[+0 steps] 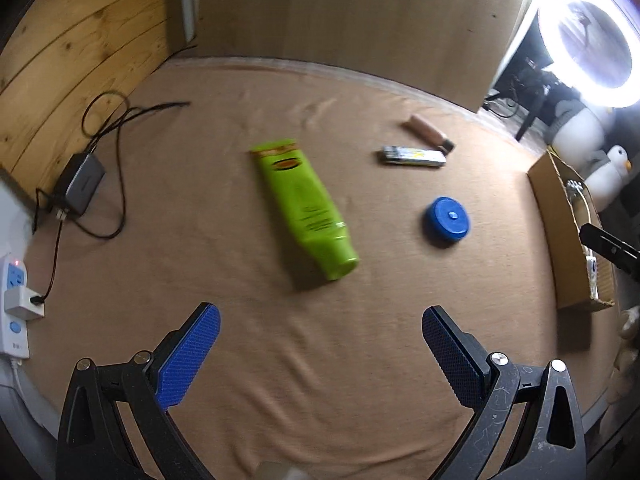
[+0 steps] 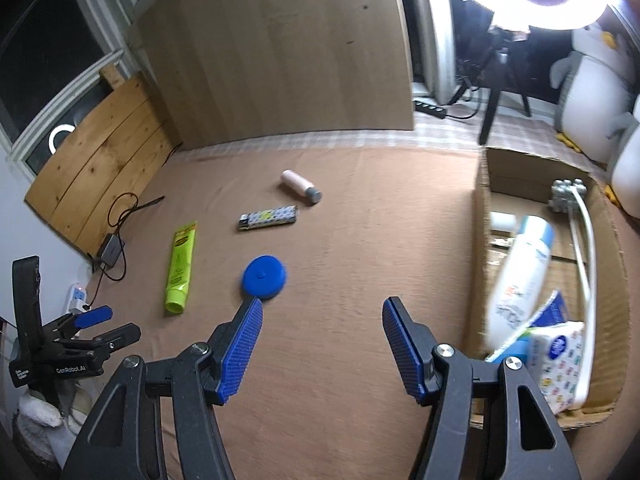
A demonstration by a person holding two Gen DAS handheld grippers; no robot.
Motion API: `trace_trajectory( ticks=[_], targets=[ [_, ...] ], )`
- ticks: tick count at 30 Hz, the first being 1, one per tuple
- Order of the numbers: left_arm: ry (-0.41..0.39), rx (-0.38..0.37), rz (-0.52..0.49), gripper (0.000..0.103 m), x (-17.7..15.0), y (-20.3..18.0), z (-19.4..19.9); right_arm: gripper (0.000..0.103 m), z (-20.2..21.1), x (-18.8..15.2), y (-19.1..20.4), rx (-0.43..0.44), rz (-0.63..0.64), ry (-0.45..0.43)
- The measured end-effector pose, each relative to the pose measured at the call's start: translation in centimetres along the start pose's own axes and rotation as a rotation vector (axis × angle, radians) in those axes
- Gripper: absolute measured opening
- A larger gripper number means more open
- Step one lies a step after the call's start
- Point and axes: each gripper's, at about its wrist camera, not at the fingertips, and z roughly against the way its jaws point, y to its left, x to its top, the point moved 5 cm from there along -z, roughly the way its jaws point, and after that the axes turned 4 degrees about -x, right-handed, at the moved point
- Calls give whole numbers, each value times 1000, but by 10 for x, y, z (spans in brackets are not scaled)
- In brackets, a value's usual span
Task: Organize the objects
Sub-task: 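Move the right tool toward the lime-green tube, then close the right tool on the lime-green tube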
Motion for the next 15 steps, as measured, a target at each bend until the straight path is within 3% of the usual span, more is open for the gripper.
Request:
trace_trajectory(
  ticks=[4, 15],
  targets=[
    [17, -39, 58, 101, 0, 20, -4, 59, -13, 3, 25, 23, 26, 26],
    [7, -92, 74, 94, 16, 48, -17, 59, -58, 15, 101, 115, 113, 121]
  ],
)
